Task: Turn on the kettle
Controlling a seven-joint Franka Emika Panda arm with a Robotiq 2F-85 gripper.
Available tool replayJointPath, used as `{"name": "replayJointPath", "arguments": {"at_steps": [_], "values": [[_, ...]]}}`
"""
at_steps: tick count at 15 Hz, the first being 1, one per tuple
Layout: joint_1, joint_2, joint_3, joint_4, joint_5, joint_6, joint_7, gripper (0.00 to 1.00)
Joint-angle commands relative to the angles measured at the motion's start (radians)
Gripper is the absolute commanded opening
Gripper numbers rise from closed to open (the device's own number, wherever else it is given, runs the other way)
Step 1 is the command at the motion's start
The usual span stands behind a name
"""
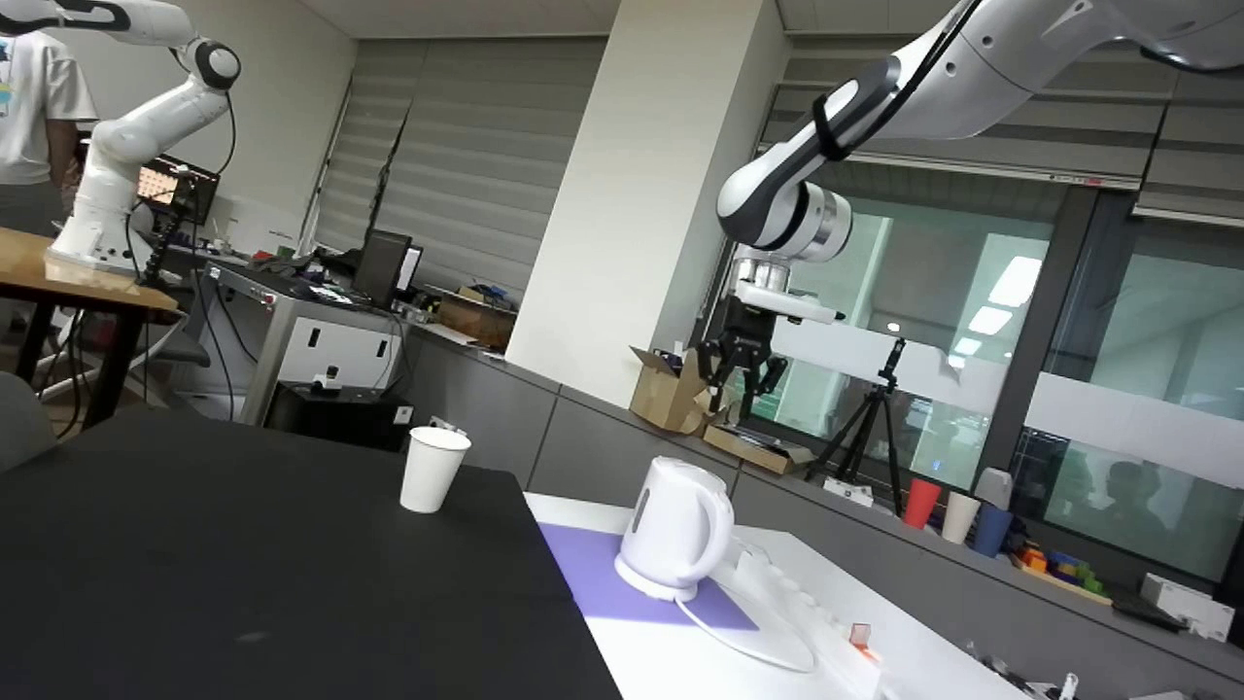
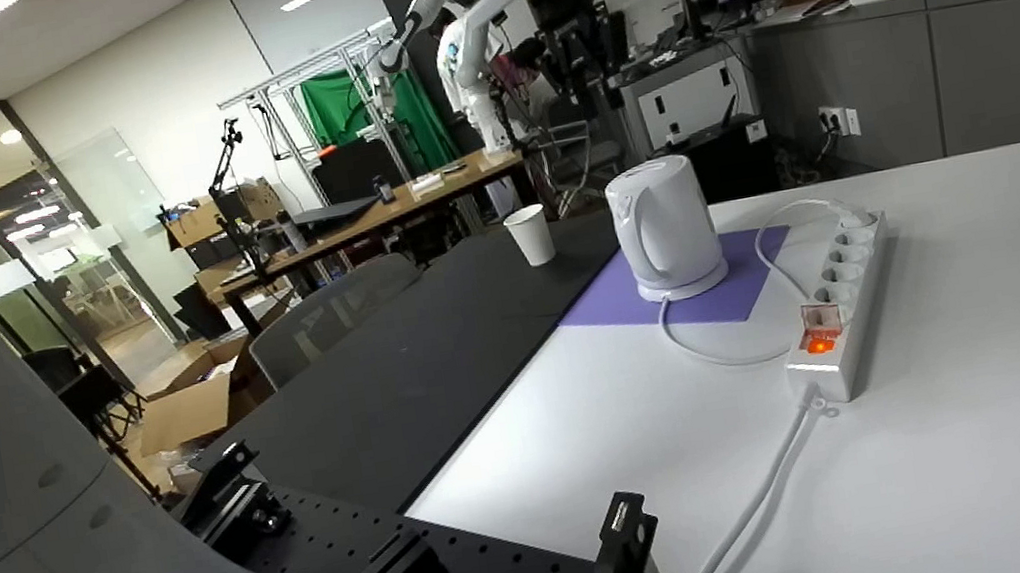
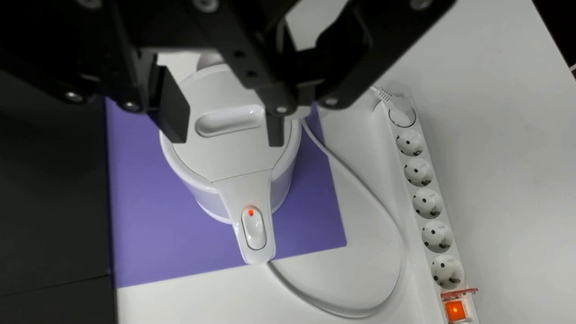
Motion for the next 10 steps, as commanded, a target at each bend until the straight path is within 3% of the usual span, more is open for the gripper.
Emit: {"name": "replayJointPath", "arguments": {"at_steps": [1,3,4,7,10], "values": [[0.027,-0.03,-0.02,-0.03,-0.046,0.008,0.088,0.8],[0.033,-0.03,-0.025,-0.028,-0.05,0.002,0.115,0.93],[0.014,0.0,-0.006,0.002,-0.032,-0.001,0.056,0.74],[0.017,0.0,-0.008,0.002,-0.033,-0.001,0.071,0.93],[0.017,0.0,-0.01,0.002,-0.034,-0.001,0.075,0.93]]}}
